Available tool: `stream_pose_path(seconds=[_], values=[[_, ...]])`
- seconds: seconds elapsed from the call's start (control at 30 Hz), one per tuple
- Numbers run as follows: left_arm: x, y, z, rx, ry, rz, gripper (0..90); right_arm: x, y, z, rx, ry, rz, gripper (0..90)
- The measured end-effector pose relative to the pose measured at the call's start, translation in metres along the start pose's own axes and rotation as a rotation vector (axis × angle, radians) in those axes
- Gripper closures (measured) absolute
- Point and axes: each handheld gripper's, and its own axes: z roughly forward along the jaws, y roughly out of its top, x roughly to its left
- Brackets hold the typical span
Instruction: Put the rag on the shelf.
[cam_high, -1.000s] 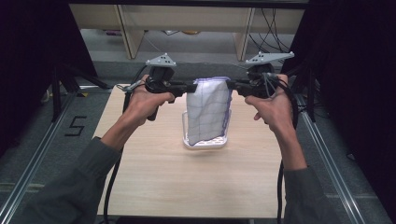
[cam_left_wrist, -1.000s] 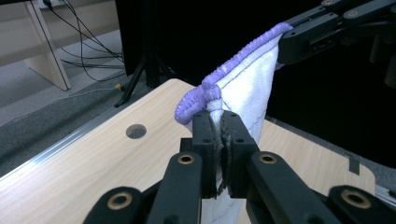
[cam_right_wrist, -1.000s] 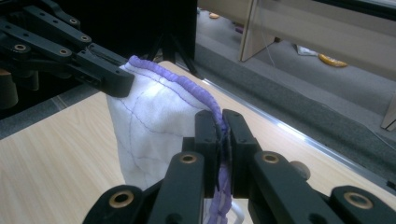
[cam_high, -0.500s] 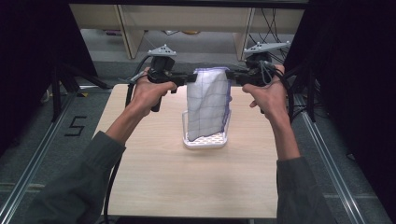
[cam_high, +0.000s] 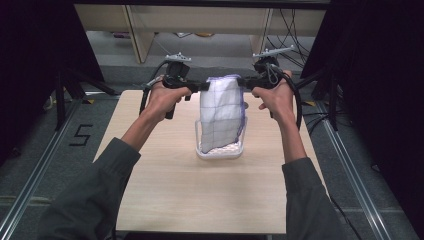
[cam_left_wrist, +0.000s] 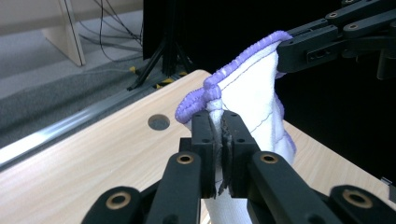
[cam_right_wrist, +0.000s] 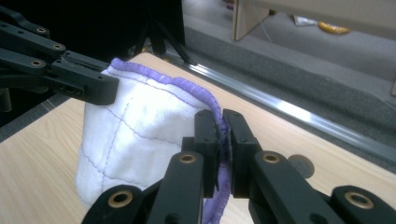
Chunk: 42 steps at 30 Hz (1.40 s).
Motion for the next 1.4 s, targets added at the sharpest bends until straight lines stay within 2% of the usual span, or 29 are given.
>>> stream_pose_path(seconds=[0.07,0.2,0.23,0.27,0.37,0.4,0.53,0.6,0.63,0.77,0.87,0.93,1.07,1.1,1.27,1.33,1.37,1.4], values=[[0.002,-0.002,0.002,0.006,-0.007,-0.011,84.4,-0.001,-0.001,0.002,0.016,-0.006,-0.003,85.4],[0.009,-0.009,0.008,0.019,-0.005,-0.036,84.4,-0.005,-0.005,0.012,0.042,0.001,0.030,85.3],[0.011,-0.010,0.010,0.020,-0.004,-0.046,84.4,-0.008,-0.007,0.016,0.044,0.000,0.022,85.3],[0.013,-0.011,0.011,0.027,-0.004,-0.051,84.4,-0.008,-0.008,0.018,0.065,0.000,0.048,85.3],[0.018,-0.016,0.016,0.043,0.005,-0.066,84.4,-0.011,-0.011,0.027,0.067,0.002,0.049,85.3],[0.021,-0.020,0.020,0.054,0.010,-0.075,84.4,-0.012,-0.014,0.033,0.084,0.001,0.061,85.2],[0.024,-0.026,0.026,0.072,0.015,-0.079,84.6,-0.016,-0.019,0.046,0.098,-0.005,0.035,85.2],[0.025,-0.030,0.029,0.091,0.016,-0.074,84.6,-0.019,-0.022,0.050,0.126,-0.008,0.027,85.1],[0.025,-0.033,0.032,0.102,0.019,-0.065,84.7,-0.019,-0.023,0.052,0.143,0.002,0.043,85.1],[0.027,-0.038,0.036,0.122,0.023,-0.062,84.7,-0.023,-0.029,0.060,0.163,-0.007,0.047,85.0],[0.027,-0.044,0.040,0.143,0.024,-0.056,84.7,-0.025,-0.035,0.067,0.186,0.004,0.050,84.9],[0.028,-0.048,0.042,0.158,0.022,-0.057,84.7,-0.026,-0.040,0.071,0.209,0.008,0.085,84.8],[0.028,-0.056,0.048,0.179,0.017,-0.057,84.6,-0.028,-0.047,0.076,0.234,0.017,0.092,84.7],[0.028,-0.058,0.048,0.181,0.016,-0.059,84.6,-0.030,-0.049,0.077,0.230,0.018,0.077,84.6],[0.028,-0.064,0.053,0.199,0.006,-0.063,84.6,-0.031,-0.057,0.082,0.261,0.026,0.104,84.4],[0.028,-0.065,0.053,0.201,0.002,-0.062,84.6,-0.033,-0.058,0.083,0.262,0.030,0.093,84.2],[0.028,-0.066,0.054,0.202,0.000,-0.069,84.5,-0.032,-0.059,0.083,0.273,0.032,0.111,84.1],[0.028,-0.066,0.054,0.202,0.000,-0.069,84.5,-0.034,-0.060,0.083,0.269,0.033,0.090,84.1]])
